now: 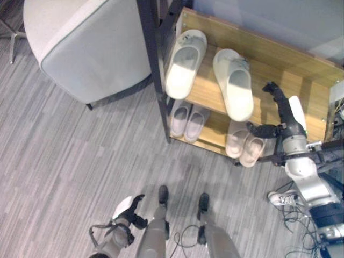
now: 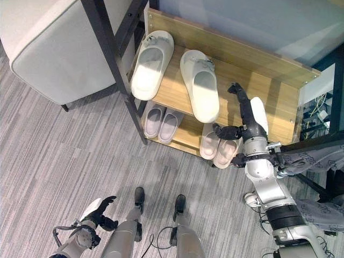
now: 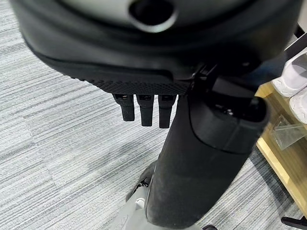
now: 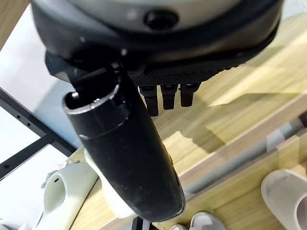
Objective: Arrange the slippers neatly on the shoe rack.
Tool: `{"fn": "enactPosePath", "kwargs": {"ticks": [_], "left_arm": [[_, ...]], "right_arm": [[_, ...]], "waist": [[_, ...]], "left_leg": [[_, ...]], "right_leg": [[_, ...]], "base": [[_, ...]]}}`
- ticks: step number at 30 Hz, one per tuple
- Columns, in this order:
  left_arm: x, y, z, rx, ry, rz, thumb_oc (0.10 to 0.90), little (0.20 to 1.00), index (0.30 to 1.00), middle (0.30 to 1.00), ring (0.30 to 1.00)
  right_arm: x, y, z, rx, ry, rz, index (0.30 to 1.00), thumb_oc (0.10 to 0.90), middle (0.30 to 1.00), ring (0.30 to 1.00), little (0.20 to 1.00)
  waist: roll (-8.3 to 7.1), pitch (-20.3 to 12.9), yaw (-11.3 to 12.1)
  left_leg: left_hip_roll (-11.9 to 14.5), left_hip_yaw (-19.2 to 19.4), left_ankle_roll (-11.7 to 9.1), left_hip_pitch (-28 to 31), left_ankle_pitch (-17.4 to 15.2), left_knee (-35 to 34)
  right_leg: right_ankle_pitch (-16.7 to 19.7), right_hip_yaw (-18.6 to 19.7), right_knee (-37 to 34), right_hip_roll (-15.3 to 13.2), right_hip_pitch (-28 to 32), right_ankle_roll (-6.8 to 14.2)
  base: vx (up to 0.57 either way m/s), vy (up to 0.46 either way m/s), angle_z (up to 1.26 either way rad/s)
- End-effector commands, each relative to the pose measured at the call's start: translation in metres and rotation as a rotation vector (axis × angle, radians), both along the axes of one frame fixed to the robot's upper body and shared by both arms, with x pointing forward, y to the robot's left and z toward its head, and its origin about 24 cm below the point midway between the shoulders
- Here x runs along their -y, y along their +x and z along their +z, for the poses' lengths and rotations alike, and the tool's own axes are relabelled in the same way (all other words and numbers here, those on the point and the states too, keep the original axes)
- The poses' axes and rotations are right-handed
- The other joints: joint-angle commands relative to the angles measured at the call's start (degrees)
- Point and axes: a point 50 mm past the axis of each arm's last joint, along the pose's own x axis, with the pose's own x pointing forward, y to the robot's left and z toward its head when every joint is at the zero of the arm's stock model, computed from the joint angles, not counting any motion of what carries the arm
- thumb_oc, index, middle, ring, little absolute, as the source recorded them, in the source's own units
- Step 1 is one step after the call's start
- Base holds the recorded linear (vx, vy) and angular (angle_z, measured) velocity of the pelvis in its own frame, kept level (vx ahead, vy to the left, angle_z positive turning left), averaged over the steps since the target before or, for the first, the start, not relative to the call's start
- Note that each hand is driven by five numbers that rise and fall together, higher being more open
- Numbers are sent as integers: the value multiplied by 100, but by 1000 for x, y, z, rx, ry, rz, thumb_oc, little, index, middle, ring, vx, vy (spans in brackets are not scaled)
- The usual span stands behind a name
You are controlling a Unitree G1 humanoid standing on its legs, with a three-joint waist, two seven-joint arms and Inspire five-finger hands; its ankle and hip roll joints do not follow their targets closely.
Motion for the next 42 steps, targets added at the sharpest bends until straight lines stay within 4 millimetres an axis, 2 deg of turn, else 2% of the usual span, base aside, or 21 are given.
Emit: {"fn": "enactPosePath", "kwargs": {"ticks": [1, 3, 8, 15, 28, 35, 36, 40, 42], "left_arm": [[7, -18, -11, -39, 6, -36, 800, 900, 900, 900, 900], [7, -19, -10, -38, 7, -37, 800, 900, 900, 900, 900], [9, -16, -9, -20, 15, -48, 800, 900, 900, 900, 900], [10, -15, -8, -8, 23, -49, 800, 900, 900, 900, 900], [8, -16, -8, 1, 41, -33, 800, 900, 900, 900, 900], [9, -18, -10, -1, 40, -15, 800, 900, 900, 900, 900], [10, -19, -11, 0, 34, 0, 800, 900, 900, 900, 900], [9, -21, -12, -7, 38, 10, 800, 900, 900, 900, 900], [6, -26, -14, -25, 44, 20, 800, 900, 900, 900, 900]], "right_arm": [[-14, -1, 31, 158, -4, 88, 900, 800, 900, 900, 900], [-17, -1, 29, 155, 1, 98, 900, 800, 900, 900, 900], [-39, 1, 28, 159, 32, 173, 900, 800, 900, 900, 900], [-64, 11, 33, 183, 94, 229, 900, 800, 900, 900, 900], [-94, 20, 44, 214, 151, 296, 900, 800, 900, 900, 900], [-89, 21, 37, 203, 145, 243, 900, 800, 900, 900, 900], [-83, 16, 29, 197, 148, 209, 900, 800, 900, 900, 900], [-77, 11, 23, 193, 143, 182, 900, 800, 900, 900, 900], [-66, 2, 14, 184, 128, 143, 900, 800, 900, 900, 900]], "waist": [[-41, -634, 65], [-42, -634, 69], [-22, -624, 106], [2, -614, 203], [21, -639, 310], [23, -690, 304], [32, -722, 273], [41, -755, 244], [56, -814, 192]], "left_leg": [[-48, 1, -31, 543, -1014, -19], [-45, 2, -30, 546, -1015, -19], [-58, -4, -19, 531, -998, -25], [-71, -25, -16, 520, -985, -33], [-93, -47, -10, 539, -989, -34], [-92, -42, -7, 596, -1016, -35], [-97, -38, -3, 635, -1037, -36], [-100, -37, 0, 683, -1061, -37], [-98, -21, 4, 781, -1102, -38]], "right_leg": [[-660, 245, 347, -168, -42, 290], [-660, 251, 344, -171, -39, 289], [-646, 252, 332, -176, -38, 281], [-630, 236, 324, -193, -41, 278], [-633, 218, 318, -205, -7, 271], [-652, 200, 332, -215, 52, 271], [-662, 203, 336, -208, 78, 274], [-674, 199, 343, -207, 114, 282], [-697, 206, 346, -195, 196, 292]], "base": [[0, 0, 0], [0, 0, 0], [0, 0, 0], [0, 0, 0], [3, 0, 0], [0, 0, 0], [0, 0, 0], [8, 0, 0], [21, 1, 0]]}}
